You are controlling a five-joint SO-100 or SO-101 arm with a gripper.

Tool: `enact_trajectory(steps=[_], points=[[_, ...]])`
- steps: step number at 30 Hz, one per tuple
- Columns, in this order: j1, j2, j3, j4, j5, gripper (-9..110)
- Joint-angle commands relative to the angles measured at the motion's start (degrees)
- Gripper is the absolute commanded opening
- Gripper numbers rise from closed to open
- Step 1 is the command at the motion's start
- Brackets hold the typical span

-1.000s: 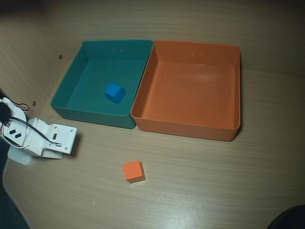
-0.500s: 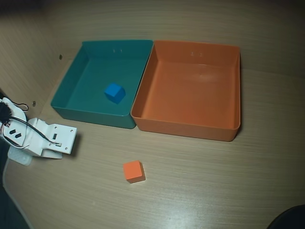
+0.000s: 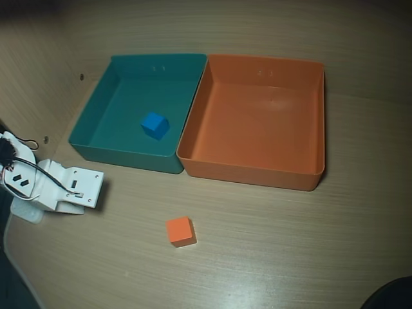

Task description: Grasp a cube and put it in the box.

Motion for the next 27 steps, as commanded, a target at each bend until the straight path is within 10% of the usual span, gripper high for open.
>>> enact_trajectory(steps=[1, 27], points=[[0.0, 0.3, 3.6, 1.1, -0.7, -5], [-0.9, -29.9, -28.1, 0.4, -1.4, -4]])
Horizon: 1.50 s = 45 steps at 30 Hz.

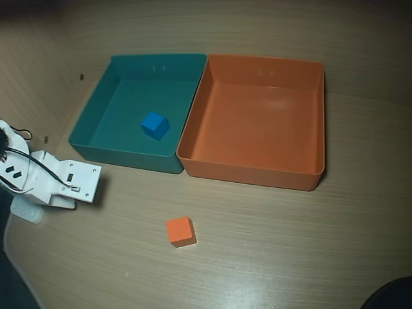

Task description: Grasp a cube and put it in the box.

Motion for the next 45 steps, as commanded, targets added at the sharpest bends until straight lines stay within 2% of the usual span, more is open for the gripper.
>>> enact_trajectory(steps=[1, 9, 19, 24, 31, 40, 45], points=[[-0.4, -8.9, -11.9, -0.7, -0.4, -4], [-0.4, -28.8, -33.0, -0.8, -0.4, -2], [-0.2, -50.3, -58.6, -0.8, -0.4, 27], [-0.1, -58.8, -71.0, -0.8, -0.4, 36], [-0.2, -69.7, -84.6, -0.8, -1.5, 37], [1.9, -84.6, -96.3, -0.7, -18.2, 36], [3.6, -92.2, -103.5, -0.7, -21.7, 36]])
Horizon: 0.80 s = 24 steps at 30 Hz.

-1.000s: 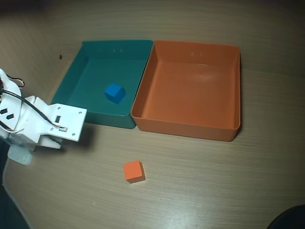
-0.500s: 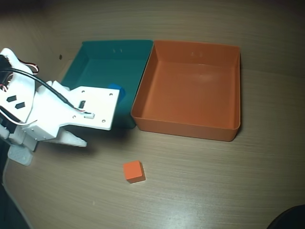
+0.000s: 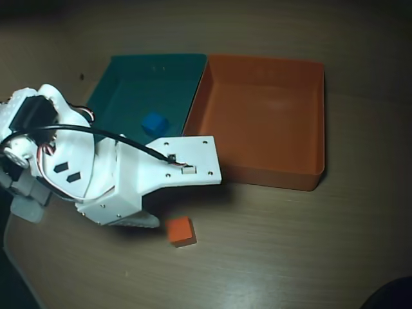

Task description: Grasp a cube and put it in the box.

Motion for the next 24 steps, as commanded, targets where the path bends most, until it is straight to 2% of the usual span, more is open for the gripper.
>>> enact_trajectory(steps=[1, 13, 24], points=[[0.5, -2.3, -8.1, -0.7, -1.1, 36], [2.0, -18.2, -21.0, -0.7, -2.2, 36], [1.1, -29.2, -25.8, -0.8, -2.2, 36]])
